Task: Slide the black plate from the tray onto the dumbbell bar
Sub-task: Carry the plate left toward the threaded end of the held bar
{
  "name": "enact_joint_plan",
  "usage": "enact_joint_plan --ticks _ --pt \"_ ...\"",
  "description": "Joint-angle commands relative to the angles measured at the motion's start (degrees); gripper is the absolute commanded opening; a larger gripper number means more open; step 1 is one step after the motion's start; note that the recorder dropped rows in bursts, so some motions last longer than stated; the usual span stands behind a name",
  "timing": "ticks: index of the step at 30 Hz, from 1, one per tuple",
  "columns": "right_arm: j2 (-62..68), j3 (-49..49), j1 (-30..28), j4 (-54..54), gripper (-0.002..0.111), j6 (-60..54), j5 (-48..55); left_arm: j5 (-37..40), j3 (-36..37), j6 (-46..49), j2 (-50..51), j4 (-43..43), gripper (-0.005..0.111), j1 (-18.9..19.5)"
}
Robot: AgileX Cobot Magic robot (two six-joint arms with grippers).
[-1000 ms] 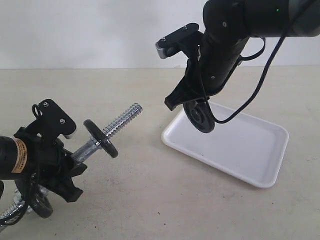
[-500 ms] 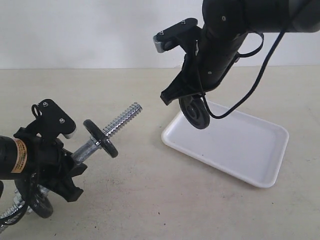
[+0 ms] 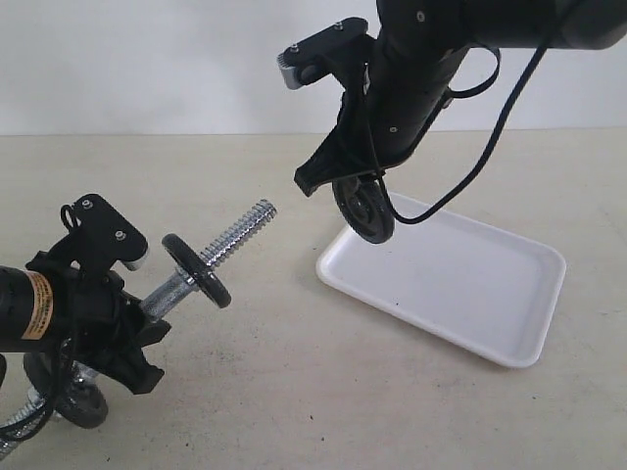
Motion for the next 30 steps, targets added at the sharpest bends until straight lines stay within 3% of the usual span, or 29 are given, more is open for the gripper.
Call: enact_joint_plan --ticks 1,15,24,30 --pt "-0.88 -0.87 0.26 0.71 0.000 -0.33 -2.77 -27.66 -1.96 -2.59 -1.95 2.68 0.004 -0.27" --pt "2.57 -5.07 1.85 1.89 0.000 -0.35 -2.94 -28.31 -1.96 -4.76 -1.95 4.52 0.004 -0.27" --pt "2.57 -7.27 1.85 2.66 0.000 -0.35 -1.08 -23.07 -3.67 -4.89 -1.95 4.52 0.004 -6.13" --pt "2.57 -7.27 1.85 3.05 0.000 -0.92 0.02 -22.66 -4.93 -4.89 -1.95 3.72 0.004 -6.85"
